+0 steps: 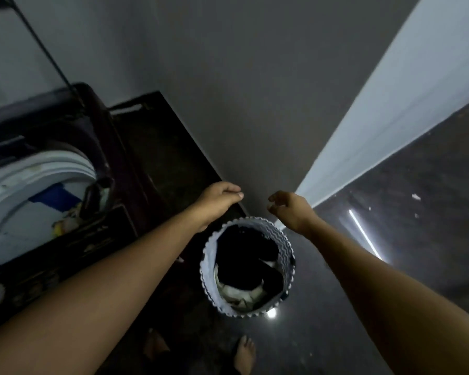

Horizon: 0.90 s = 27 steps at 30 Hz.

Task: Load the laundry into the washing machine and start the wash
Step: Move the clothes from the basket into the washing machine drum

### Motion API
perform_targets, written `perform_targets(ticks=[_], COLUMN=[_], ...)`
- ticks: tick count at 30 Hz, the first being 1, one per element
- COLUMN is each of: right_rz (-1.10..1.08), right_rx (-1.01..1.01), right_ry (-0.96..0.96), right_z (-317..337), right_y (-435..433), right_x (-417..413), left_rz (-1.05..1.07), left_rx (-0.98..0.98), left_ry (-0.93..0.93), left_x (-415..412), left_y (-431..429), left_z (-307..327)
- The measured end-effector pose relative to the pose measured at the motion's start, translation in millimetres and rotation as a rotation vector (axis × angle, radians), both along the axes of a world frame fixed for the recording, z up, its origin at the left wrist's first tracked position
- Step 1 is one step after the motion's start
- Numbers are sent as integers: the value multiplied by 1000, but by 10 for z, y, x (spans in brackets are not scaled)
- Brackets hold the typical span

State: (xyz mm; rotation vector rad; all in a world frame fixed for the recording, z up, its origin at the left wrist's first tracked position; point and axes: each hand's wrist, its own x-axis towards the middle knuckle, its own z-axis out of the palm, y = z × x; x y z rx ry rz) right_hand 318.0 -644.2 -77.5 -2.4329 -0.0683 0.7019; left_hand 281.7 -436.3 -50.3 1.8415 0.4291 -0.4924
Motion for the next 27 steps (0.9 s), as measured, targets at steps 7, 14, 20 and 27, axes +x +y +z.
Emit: perform_targets(ticks=[7, 14, 20, 27], right_rz=[-52, -102, -76, 129], right_rx=[31, 118, 238, 89], right_ry=[184, 367, 459, 360], right_z=[-1514, -3028, -3765, -4107], right_y=[-303, -158, 13, 32], right_x=[-264, -510, -622, -752], left_rz=[5, 54, 114, 196], left_rx=[48, 124, 116, -198], left_ry=[238, 403, 406, 499], left_x=[-231, -488, -495, -565], left_y=[-261, -239, -231, -406], left_z=[-1581, -3090, -3841, -3975])
